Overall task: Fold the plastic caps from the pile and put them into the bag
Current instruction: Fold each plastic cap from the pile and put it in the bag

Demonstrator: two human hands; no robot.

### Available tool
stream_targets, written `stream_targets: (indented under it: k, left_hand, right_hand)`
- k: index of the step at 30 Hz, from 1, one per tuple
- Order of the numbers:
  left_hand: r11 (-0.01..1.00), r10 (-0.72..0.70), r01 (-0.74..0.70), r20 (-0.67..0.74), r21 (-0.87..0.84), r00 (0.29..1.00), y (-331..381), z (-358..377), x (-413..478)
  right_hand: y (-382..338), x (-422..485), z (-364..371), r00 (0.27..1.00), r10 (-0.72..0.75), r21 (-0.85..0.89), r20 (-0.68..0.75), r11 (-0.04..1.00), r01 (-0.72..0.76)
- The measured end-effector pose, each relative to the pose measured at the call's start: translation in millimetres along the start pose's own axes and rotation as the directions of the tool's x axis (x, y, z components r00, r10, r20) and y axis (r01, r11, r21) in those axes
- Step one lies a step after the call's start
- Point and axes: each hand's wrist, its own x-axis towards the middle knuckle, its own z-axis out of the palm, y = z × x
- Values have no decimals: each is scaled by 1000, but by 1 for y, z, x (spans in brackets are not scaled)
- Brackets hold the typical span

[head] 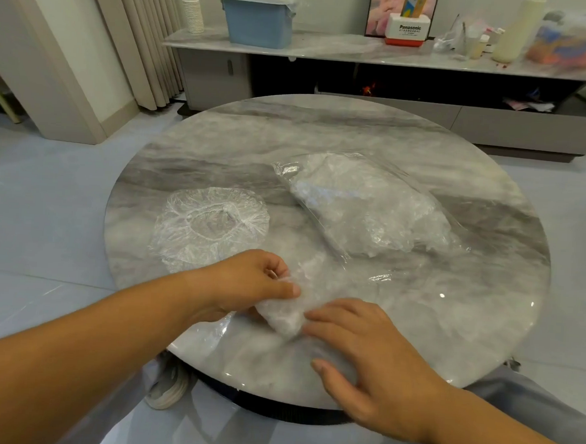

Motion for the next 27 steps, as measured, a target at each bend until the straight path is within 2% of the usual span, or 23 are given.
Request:
stream_targets:
  k: [2,3,6,8,10,13,14,16,20,24,27]
  left_hand:
    - [974,-13,14,8,-226,1000,2,-1,-6]
    - [950,-16,22,22,-312,1000,4,0,-10]
    - [897,23,2,50,-442,998,10,4,-19]
    - [876,62,-18,74,-482,995,13,7,-24]
    - [863,94,-31,98,-504,991,15,12,-28]
    - [851,116,-19,153,-525,981,14,18,-34]
    - [850,117,-8,173,-527,978,13,20,-35]
    - [853,96,23,200,-521,975,11,24,-35]
    - [832,-45,171,243,-528,969,11,25,-34]
    - [734,-129,334,361,-592,924,11,18,-31]
    - [638,-85,391,444,-663,892,10,10,-31]
  right_hand:
    - [-4,5,-4,989,139,185,-49,974,-128]
    - [-8,9,-8,971,231,308,-59,930,-202]
    - [-19,25,-25,878,478,633,22,673,-382]
    - [-19,33,-34,835,546,781,67,492,-385]
    - [-17,39,-41,823,549,878,145,313,-363]
    - [-15,41,-46,788,563,942,251,45,-333]
    - [-13,42,-46,774,578,948,258,4,-318]
    - [-10,43,-45,763,610,956,212,33,-292]
    - [-5,44,-43,782,621,937,47,245,-250]
    - [-3,39,-38,848,520,827,-100,518,-220]
    - [-4,32,-34,905,405,724,-132,663,-191]
